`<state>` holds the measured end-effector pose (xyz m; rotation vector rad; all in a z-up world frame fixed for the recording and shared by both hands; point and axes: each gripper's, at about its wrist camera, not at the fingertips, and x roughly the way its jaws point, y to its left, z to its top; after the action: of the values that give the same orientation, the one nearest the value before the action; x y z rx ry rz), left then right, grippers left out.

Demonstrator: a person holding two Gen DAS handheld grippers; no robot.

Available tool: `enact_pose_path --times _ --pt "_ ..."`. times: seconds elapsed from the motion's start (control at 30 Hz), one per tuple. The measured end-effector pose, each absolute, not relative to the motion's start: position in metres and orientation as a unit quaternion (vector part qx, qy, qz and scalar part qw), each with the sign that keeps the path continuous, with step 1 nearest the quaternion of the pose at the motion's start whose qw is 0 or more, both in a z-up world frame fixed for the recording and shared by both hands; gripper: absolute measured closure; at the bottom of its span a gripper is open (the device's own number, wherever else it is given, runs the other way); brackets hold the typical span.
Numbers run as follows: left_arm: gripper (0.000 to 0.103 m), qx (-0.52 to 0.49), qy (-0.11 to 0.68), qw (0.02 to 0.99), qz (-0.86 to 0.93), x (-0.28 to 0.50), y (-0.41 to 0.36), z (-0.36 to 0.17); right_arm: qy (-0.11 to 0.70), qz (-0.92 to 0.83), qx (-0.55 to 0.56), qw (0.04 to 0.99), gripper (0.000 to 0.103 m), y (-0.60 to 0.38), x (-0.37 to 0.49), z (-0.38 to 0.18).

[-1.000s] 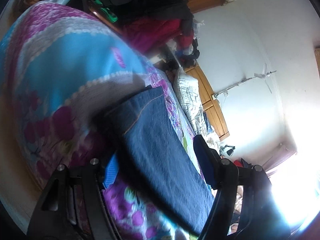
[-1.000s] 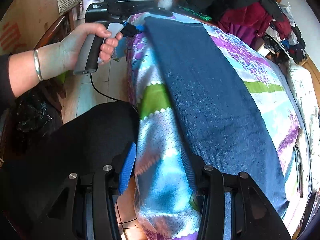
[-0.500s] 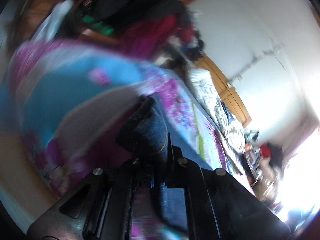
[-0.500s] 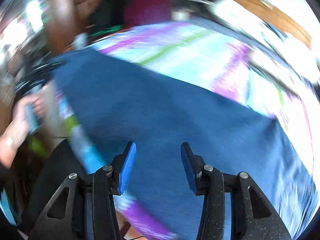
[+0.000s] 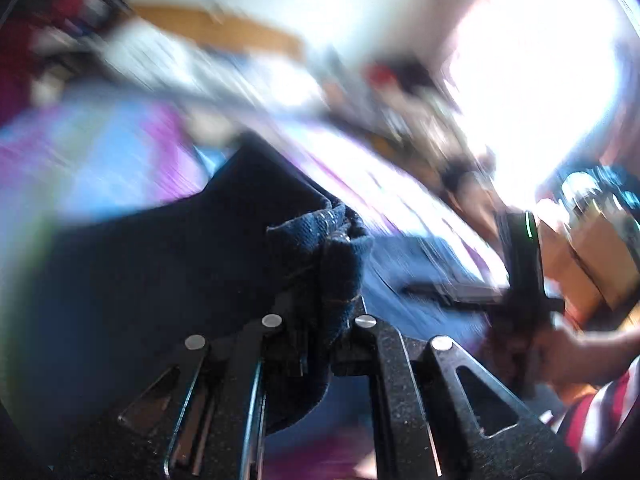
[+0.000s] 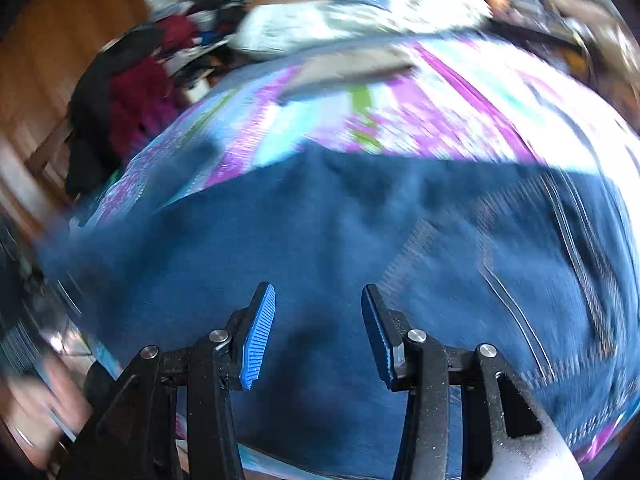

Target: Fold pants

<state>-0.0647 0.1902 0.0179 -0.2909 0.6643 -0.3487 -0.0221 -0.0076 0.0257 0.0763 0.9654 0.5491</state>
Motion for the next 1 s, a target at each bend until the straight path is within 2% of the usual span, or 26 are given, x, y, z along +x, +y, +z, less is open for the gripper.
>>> enact_pose_path --times 0.07,0.13,0.17,0.23,0.3,0.33,0.37,0.47,0.53,0.63,0.7,0.77,0.8,0.83,0.87,1.0 --pt "0.092 -0.093 0.420 0.885 -0.178 -0.045 0.134 -0.038 0.479 0.261 0.060 0.836 0.054 -0.023 -0.017 0.012" --pt "0.088 -0.043 0.379 0.913 -0.148 -0.054 0.115 -0.040 0.473 0.275 0.077 0.833 0.053 -0.030 -0.016 0.011" --pt "0.079 -0.038 0.378 0.913 -0.149 -0.055 0.111 -0.036 0.472 0.283 0.082 0.831 0.049 -0.030 -0.015 0.012" --pt "0.075 -0.061 0.389 0.906 -0.157 -0.054 0.116 -0.033 0.463 0.322 0.106 0.819 0.049 -0.027 -0.012 0.015" --pt "0.069 -0.062 0.390 0.907 -0.147 -0.056 0.122 -0.029 0.458 0.366 0.122 0.801 0.043 -0.017 -0.004 0.018" --pt "0.061 -0.056 0.388 0.909 -0.140 -0.057 0.126 -0.029 0.463 0.386 0.120 0.789 0.034 -0.009 0.003 0.017" --pt "0.052 -0.048 0.384 0.912 -0.133 -0.062 0.129 -0.030 0.463 0.388 0.108 0.790 0.033 0.000 0.009 0.017" --pt "0.045 -0.041 0.385 0.913 -0.133 -0.066 0.128 -0.037 0.451 0.395 0.070 0.797 0.032 0.023 0.028 0.017" --pt "0.040 -0.028 0.382 0.914 -0.130 -0.070 0.122 -0.041 0.486 0.398 0.054 0.776 0.032 0.037 0.045 0.002" --pt "0.037 -0.011 0.380 0.916 -0.130 -0.069 0.112 -0.041 0.496 0.415 0.077 0.759 0.033 0.043 0.058 -0.008" --pt "0.036 -0.001 0.377 0.917 -0.129 -0.070 0.104 -0.041 0.496 0.435 0.097 0.745 0.055 0.047 0.064 -0.011" --pt "0.042 0.018 0.371 0.919 -0.132 -0.068 0.094 -0.041 0.499 0.431 0.092 0.747 0.090 0.053 0.072 -0.012" --pt "0.052 0.027 0.370 0.918 -0.138 -0.068 0.090 -0.041 0.495 0.439 0.097 0.744 0.090 0.055 0.074 -0.007" --pt "0.070 0.037 0.367 0.918 -0.143 -0.067 0.084 -0.039 0.485 0.450 0.096 0.744 0.091 0.057 0.071 0.001" --pt "0.076 0.059 0.359 0.922 -0.136 -0.066 0.078 -0.034 0.472 0.457 0.086 0.749 0.091 0.059 0.069 0.010" --pt "0.077 0.030 0.343 0.931 -0.117 -0.050 0.081 -0.018 0.454 0.444 0.045 0.771 0.092 0.064 0.080 0.031"
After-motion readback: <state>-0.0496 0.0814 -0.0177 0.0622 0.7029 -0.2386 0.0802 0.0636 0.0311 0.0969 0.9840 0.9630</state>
